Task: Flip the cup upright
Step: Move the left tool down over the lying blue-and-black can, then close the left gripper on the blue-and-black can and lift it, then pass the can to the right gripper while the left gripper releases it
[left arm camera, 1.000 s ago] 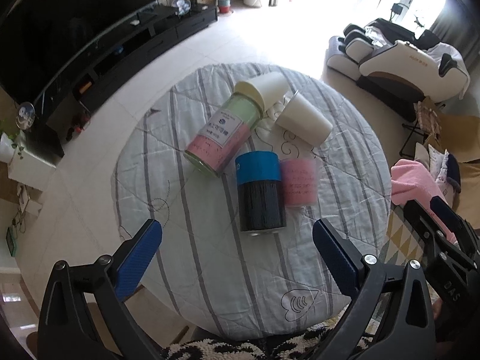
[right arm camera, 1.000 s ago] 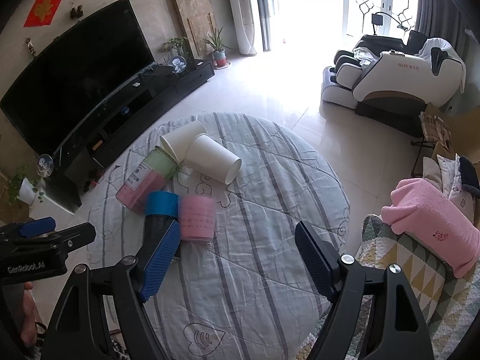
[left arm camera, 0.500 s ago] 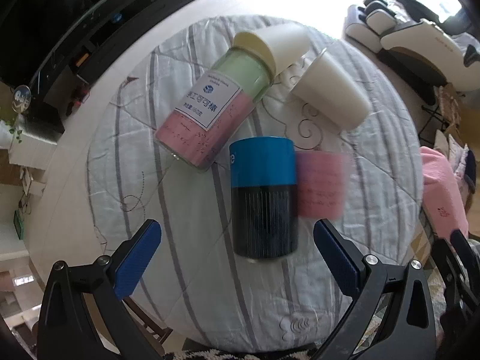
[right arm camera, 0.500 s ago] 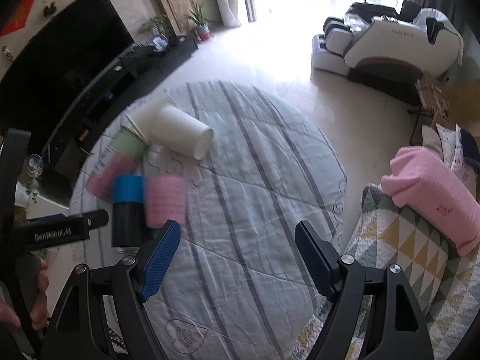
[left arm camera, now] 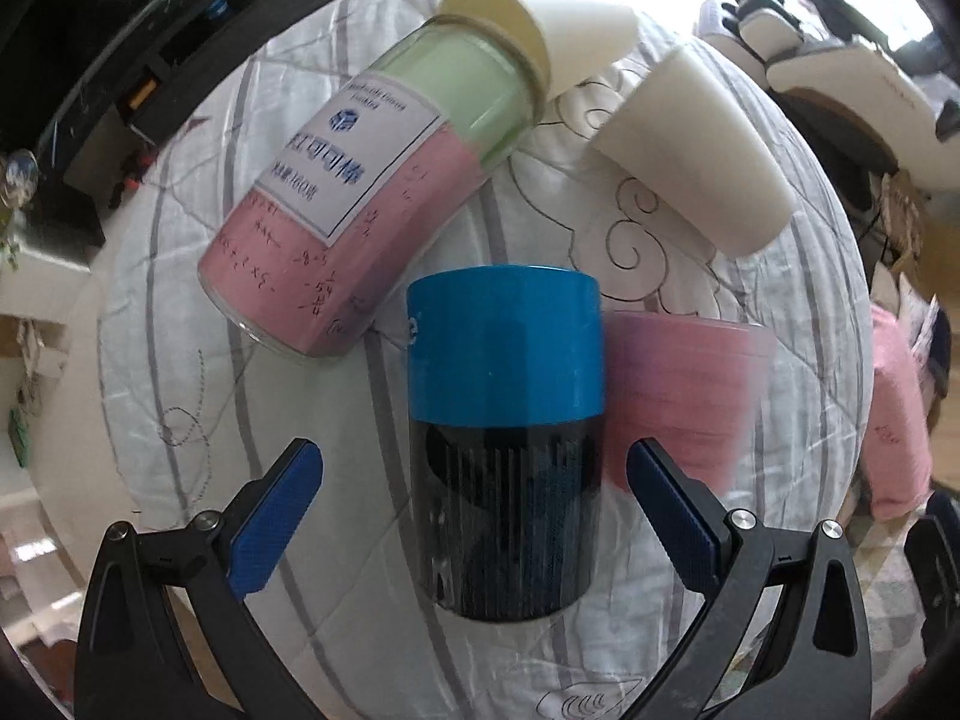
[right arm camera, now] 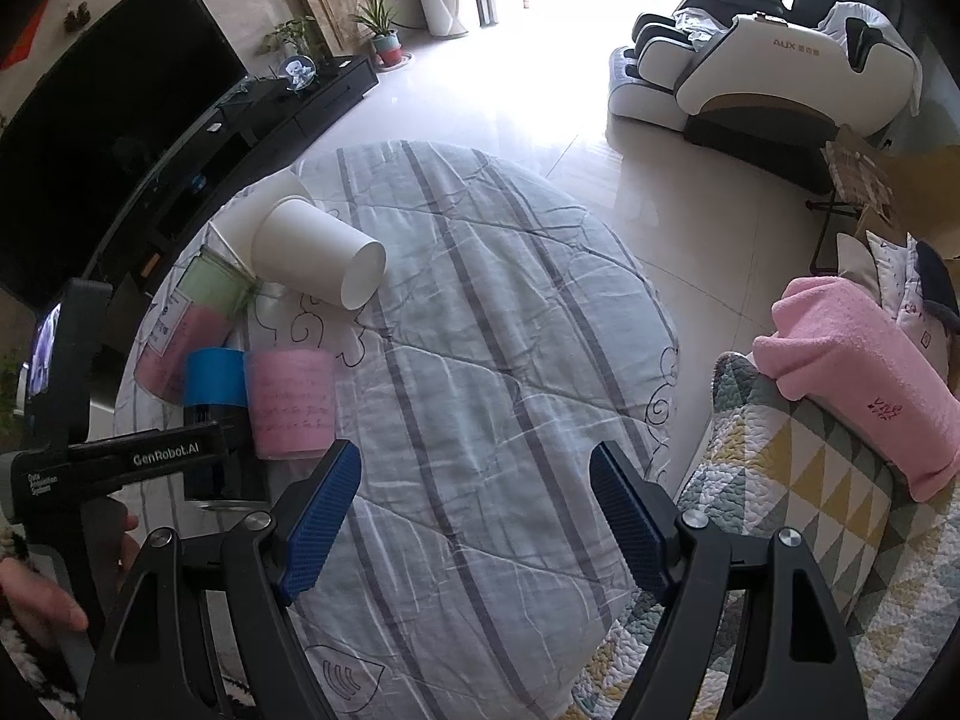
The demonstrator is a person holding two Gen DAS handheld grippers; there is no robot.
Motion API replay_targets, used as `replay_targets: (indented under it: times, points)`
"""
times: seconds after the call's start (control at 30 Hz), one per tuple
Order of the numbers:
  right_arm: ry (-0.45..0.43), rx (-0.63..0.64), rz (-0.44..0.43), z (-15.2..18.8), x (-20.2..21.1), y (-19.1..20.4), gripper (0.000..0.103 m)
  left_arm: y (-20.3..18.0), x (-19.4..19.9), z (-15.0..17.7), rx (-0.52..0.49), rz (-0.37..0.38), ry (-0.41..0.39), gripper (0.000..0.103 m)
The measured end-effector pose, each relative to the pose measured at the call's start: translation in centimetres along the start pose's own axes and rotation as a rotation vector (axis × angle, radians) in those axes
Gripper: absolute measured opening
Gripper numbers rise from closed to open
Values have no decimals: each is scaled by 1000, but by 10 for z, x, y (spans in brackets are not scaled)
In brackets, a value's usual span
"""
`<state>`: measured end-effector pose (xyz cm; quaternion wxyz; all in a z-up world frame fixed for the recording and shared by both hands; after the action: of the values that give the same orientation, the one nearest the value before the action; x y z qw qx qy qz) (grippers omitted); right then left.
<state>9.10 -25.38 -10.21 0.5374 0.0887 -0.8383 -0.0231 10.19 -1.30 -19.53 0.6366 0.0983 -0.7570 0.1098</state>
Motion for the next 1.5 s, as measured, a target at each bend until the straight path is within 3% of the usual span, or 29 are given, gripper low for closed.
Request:
replay_targets:
  times: [0.13,0.17,0.23,0.4,0.53,0.8,0.93,1.0,1.03,1.1,1.17,1.37,1.5]
  points:
    - [6,4,-4,2,-1,1,80,14,-9,5,41,42,-2,101]
    - [6,4,-5,3,-2,1,80,17,-11,6,42,62,-10,95]
    - [11,4,-6,5,-2,1,80,17,-14,10,28,104,-10,71]
    - [9,2,-13,8,0,4,80,14,-11,28,-36,107,2,68]
    - [-5,5,-19,11,5,12,80,16,-3,51,-38,154,33,68]
    - [-24,-23,-15,35,18,29,80,-3,24,97,-172,227,60,68]
    - [-24,-46,4,54,26,32,80,-16,5,109,-253,163,71,68]
    - [-23,-65,18,64,30,32,80,-15,-2,111,-253,186,100,69]
    - [-21,-76,26,69,32,31,80,-15,-5,112,-249,181,117,70]
    - [-25,-91,38,77,38,29,80,-15,-7,115,-263,134,135,92]
    - [-36,-109,54,83,45,27,80,-15,-5,115,-289,80,124,100]
    - [-53,-141,51,90,51,25,80,-1,27,118,-310,105,92,102]
    - [-29,-129,-34,89,44,41,80,10,51,119,-262,185,151,102]
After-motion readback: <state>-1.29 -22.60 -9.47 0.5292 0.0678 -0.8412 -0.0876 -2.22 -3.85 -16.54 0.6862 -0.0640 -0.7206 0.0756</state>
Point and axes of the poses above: each gripper's, at about its wrist camera, not at the fingertips, and x roughly against the way its jaws point, y to its left, z to its underside, the point moved 3 cm from there along -x, roughly the way its jaws point, and after that the axes turned 5 degrees about -y, right-handed, at the moved point
